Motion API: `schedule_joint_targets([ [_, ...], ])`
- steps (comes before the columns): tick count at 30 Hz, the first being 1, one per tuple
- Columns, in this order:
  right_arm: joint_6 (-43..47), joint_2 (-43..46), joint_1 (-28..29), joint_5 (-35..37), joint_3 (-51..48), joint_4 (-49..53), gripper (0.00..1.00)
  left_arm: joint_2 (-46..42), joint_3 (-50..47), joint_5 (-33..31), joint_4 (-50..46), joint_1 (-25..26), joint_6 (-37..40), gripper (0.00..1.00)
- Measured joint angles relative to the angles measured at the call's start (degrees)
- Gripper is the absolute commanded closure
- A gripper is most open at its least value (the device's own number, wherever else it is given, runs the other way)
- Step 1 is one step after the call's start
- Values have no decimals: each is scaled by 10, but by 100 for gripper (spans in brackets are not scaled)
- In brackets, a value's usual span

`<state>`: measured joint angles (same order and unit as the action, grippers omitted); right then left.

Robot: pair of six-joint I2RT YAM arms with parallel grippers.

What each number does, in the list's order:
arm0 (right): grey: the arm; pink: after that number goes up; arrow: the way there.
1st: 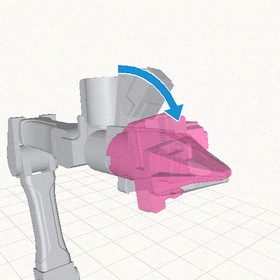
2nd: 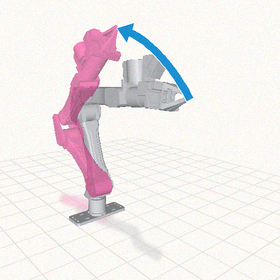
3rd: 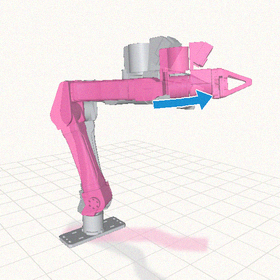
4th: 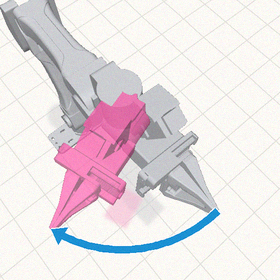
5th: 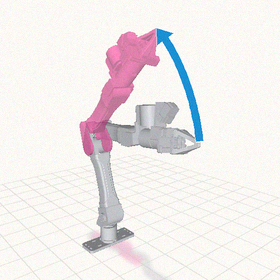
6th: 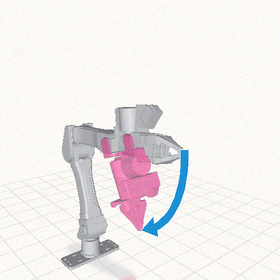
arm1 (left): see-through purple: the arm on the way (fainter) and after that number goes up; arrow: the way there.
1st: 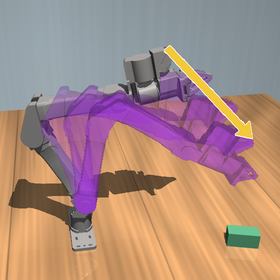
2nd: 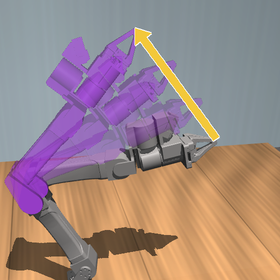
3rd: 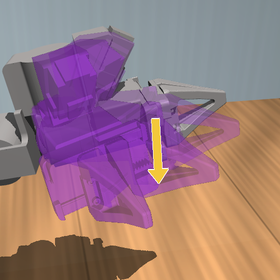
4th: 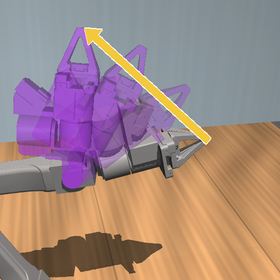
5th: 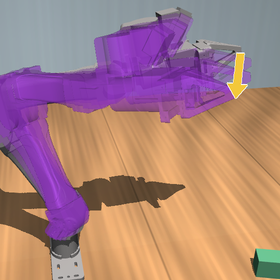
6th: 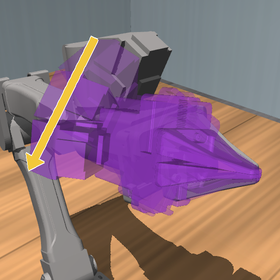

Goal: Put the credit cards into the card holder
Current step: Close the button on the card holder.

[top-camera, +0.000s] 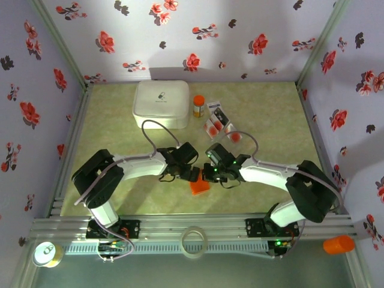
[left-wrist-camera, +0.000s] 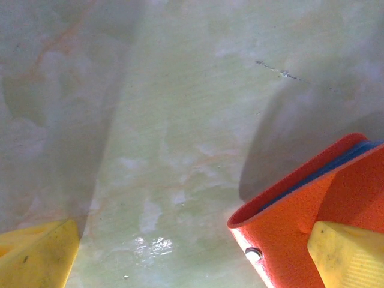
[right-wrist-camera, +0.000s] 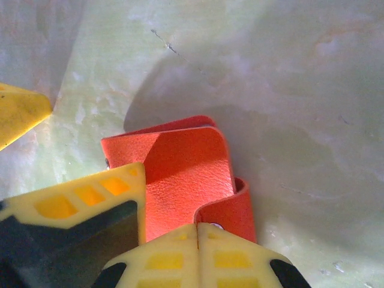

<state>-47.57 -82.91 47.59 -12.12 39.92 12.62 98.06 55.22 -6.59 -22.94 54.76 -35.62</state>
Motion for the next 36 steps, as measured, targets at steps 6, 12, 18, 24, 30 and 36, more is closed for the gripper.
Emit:
schedule_joint_targets([
  [6, 0, 18, 0, -2, -15, -6, 100, 1, 0, 0, 1, 1, 0, 0],
  [12, 0, 21, 0, -11, -23, -10, 100, 2, 0, 0, 2, 1, 0, 0],
  [18, 0, 21, 0, -17, -32, -19, 100, 4, 2, 0, 1, 1, 0, 0],
  [24, 0, 21, 0, -19, -41, -30, 100, 5, 3, 0, 0, 1, 0, 0],
  [30, 0, 21, 0, -23, -52, -51, 100, 6, 5, 0, -3, 1, 0, 0],
  [36, 0, 18, -1, -30, -63, -71, 100, 6, 5, 0, -3, 1, 0, 0],
])
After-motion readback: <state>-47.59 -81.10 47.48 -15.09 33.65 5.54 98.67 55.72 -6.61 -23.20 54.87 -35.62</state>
